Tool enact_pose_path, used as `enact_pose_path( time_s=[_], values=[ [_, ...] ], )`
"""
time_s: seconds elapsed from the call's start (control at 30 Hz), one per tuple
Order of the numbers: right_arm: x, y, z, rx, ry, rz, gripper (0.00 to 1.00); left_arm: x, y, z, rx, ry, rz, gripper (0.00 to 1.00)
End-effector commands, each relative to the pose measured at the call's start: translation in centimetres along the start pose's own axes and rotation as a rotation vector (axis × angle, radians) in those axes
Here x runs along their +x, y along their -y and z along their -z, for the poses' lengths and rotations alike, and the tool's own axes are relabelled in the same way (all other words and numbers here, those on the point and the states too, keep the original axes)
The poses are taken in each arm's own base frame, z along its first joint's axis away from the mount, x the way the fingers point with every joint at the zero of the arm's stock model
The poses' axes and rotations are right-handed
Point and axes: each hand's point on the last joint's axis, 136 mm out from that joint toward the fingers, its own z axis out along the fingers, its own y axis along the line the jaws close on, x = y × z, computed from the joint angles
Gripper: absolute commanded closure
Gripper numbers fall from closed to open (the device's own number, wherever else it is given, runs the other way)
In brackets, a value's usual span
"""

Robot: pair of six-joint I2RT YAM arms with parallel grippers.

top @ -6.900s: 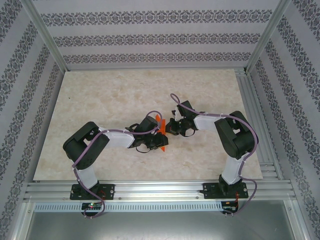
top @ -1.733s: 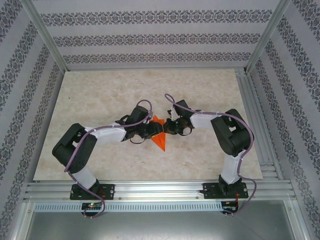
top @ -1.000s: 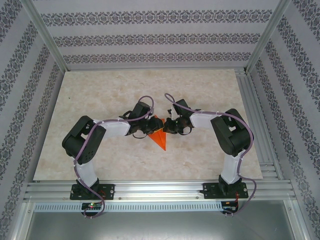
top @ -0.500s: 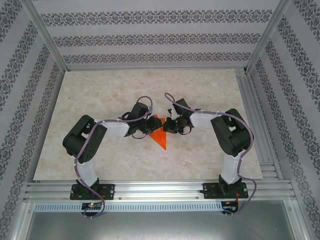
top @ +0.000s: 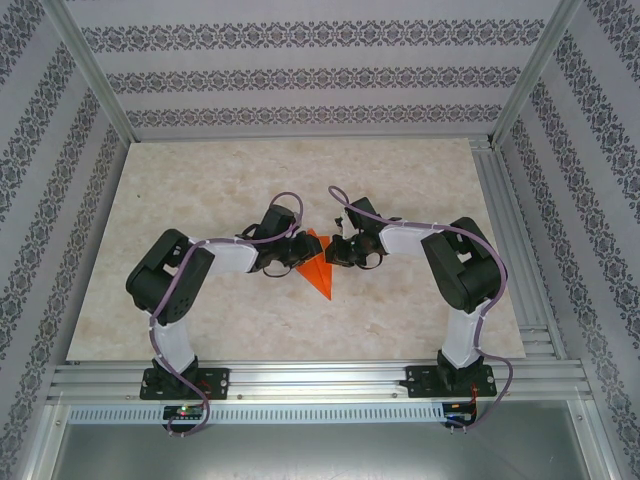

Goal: Fold a paper plane with a square sheet of paper (fold left side to right side)
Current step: Fourth fold the wing at the center of the table.

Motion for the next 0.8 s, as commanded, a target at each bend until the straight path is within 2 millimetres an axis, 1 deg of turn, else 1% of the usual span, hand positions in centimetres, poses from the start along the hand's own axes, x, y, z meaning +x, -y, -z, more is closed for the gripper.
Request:
enact_pose_path(
  time_s=[0.0,0.17,0.33,0.43,0.5,0.57,0.67,0.77],
  values=[
    [1.7,1.4,-1.3,0.058,-0.061,0.007,0.90,-1.2,0.8,-0.7,0.032,0.017,0.001,0.75],
    [1.7,1.2,-1.3,0.057,-0.061,0.009,0.90,-1.2,0.1,-1.4,0.017,0.012,0.011,0.76],
    [1.6,1.1,-1.1,0.059,-0.060,0.014,0.89,-0.7,-1.5,-1.0,-0.056,0.009,-0.001,0.76],
    [1.2,0.4,-0.8,0.038,-0.049,0.023,0.89,-0.3,-2.2,-1.0,-0.076,0.001,0.005,0.76],
    [0.6,-0.5,-0.2,0.017,-0.027,0.037,0.88,0.0,-2.5,-1.2,-0.074,-0.006,0.010,0.76],
    [-0.2,-1.4,0.7,0.003,0.004,0.050,0.84,0.2,-2.8,-1.2,-0.078,-0.008,0.013,0.76],
    [-1.1,-2.6,2.7,-0.021,0.051,0.067,0.79,0.3,-3.1,-1.3,-0.084,-0.010,0.015,0.76],
    [-1.2,-3.3,4.8,-0.030,0.088,0.079,0.76,0.4,-3.0,-1.3,-0.081,-0.010,0.014,0.76]
  ],
)
